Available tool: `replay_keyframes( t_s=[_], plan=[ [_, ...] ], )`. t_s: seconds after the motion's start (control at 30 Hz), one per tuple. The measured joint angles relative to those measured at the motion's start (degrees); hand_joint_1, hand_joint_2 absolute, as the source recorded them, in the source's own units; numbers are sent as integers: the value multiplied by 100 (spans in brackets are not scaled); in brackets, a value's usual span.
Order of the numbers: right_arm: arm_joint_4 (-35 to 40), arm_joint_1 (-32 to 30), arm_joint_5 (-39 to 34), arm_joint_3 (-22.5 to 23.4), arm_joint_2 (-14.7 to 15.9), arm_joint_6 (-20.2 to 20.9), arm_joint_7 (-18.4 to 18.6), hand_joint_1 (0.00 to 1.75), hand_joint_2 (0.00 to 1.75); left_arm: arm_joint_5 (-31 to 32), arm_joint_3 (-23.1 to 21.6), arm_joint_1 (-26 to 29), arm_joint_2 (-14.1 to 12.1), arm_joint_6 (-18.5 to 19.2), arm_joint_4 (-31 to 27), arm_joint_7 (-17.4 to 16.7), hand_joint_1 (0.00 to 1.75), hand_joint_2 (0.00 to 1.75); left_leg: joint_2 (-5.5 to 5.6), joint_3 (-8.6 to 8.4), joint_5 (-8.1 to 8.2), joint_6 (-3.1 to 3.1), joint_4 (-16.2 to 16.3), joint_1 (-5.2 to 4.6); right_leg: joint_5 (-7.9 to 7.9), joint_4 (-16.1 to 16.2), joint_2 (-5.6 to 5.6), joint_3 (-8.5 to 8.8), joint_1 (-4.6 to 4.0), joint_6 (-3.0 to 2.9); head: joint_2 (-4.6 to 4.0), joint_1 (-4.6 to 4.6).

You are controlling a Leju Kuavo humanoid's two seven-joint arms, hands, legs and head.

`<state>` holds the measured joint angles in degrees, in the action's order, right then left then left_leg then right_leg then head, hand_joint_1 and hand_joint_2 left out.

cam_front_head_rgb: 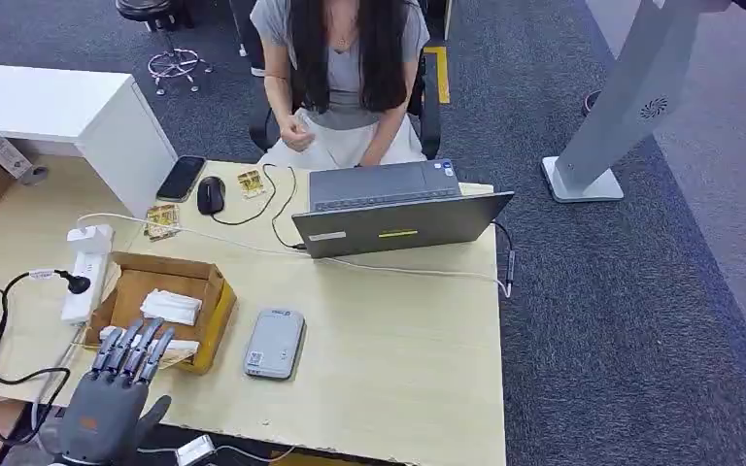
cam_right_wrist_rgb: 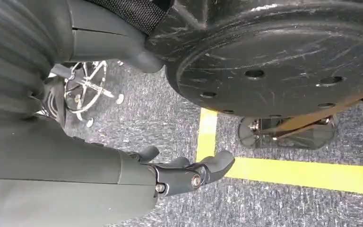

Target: Pass the card to the sensor for recognition and then transmit it.

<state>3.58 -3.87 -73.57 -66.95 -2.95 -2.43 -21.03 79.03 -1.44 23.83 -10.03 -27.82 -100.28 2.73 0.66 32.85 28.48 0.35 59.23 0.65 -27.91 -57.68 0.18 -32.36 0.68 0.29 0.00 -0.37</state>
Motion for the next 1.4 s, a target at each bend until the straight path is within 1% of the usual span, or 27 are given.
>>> replay_keyframes(
  t_s=[0.3, 0.67, 0.8, 0.9, 1.03, 1.07, 1.4],
  plan=[
    [2, -13, -33, 0, 0, 0, -22, 0, 175, 48, 118, -41, 127, 159, 0, 41, 0, 175, 0, -1, 1, 0, 0, -1, 0, 0, 0, 0, 0, 0, 0, 2],
    [11, -14, -41, 2, 0, 0, -24, 0, 175, 50, 162, -93, 183, 173, 0, 41, 0, 175, 0, -3, 0, 0, 0, 0, 0, 0, -1, 1, 0, 0, 0, 2],
    [33, -14, -48, 2, 0, 0, -24, 0, 175, 63, 254, -124, 219, 194, 15, 41, 0, 175, 1, -2, 0, 0, 0, 0, 0, 0, -1, 1, 0, 0, 0, 0],
    [33, -14, -63, 2, 0, 2, -24, 0, 175, 68, 398, -211, 240, 225, 92, 98, 0, 175, 3, -2, 0, 0, 0, 0, 0, 0, -4, 1, 0, 0, 0, 0],
    [35, -14, -66, 2, 0, 2, -24, 0, 175, 63, 461, -258, 258, 256, 140, 111, 0, 175, 3, -2, 0, 0, 0, 0, 0, 0, -4, 2, 0, 0, 0, 2],
    [35, -14, -66, 2, 0, 2, -24, 0, 175, 33, 560, -329, 282, 291, 262, 149, 0, 175, 3, -3, -1, -1, 0, 0, 0, 0, -3, 3, 0, 0, 0, 2],
    [35, -17, -68, 2, 0, 2, -24, 0, 175, 92, 660, -568, 365, 356, 551, 229, 0, 175, 4, -2, -1, -1, 0, -1, 1, 1, -5, 3, 1, 0, 0, 2]
  ],
)
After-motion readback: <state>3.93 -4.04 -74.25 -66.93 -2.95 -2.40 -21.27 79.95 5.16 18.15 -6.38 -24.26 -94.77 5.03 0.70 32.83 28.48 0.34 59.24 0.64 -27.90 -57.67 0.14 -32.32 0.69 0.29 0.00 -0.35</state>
